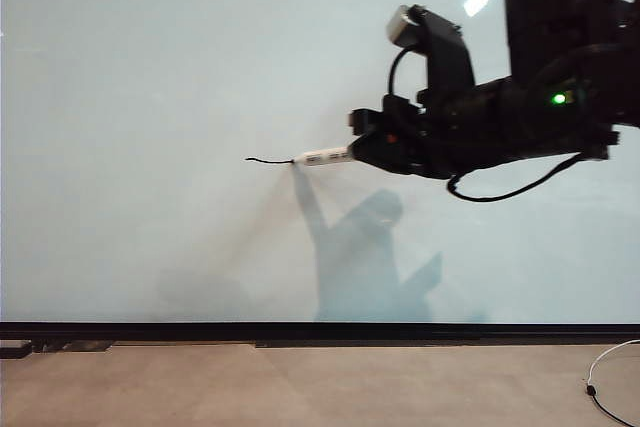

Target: Pick up the pen on the shelf to the right of the whiteboard and draw a straight line.

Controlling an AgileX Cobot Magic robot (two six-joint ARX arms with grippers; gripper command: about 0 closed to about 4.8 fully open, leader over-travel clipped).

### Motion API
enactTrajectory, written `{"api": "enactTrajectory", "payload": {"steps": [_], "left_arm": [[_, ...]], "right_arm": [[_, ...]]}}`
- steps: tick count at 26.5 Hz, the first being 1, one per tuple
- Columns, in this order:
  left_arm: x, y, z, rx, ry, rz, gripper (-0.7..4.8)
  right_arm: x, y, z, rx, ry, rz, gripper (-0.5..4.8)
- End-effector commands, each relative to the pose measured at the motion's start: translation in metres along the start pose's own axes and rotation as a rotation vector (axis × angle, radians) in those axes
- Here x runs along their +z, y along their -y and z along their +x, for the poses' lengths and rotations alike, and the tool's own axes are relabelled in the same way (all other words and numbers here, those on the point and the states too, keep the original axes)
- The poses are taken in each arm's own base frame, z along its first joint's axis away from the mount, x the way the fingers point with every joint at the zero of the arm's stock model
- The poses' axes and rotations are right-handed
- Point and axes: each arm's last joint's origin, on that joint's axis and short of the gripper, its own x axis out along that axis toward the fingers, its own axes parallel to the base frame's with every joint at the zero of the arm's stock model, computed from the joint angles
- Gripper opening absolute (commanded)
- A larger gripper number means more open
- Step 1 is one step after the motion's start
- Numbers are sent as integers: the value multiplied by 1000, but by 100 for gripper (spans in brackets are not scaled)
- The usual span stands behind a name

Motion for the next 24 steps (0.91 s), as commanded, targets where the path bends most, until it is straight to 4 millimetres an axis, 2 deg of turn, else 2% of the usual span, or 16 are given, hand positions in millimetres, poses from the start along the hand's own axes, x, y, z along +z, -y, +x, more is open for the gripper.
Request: {"api": "enactTrajectory", "payload": {"steps": [1, 7, 18, 22, 24], "left_arm": [[2, 0, 0, -1, 17, 2, -5], [2, 0, 0, -1, 17, 2, -5], [2, 0, 0, -1, 17, 2, -5], [2, 0, 0, -1, 17, 2, -5], [2, 0, 0, -1, 17, 2, -5]], "right_arm": [[10, 11, -10, -77, 55, -7, -4], [9, 21, -29, -124, 49, -10, -4], [8, 42, -90, -275, 53, -21, -4], [6, 49, -103, -305, 50, -19, -4], [4, 50, -105, -260, 41, -15, -4]]}}
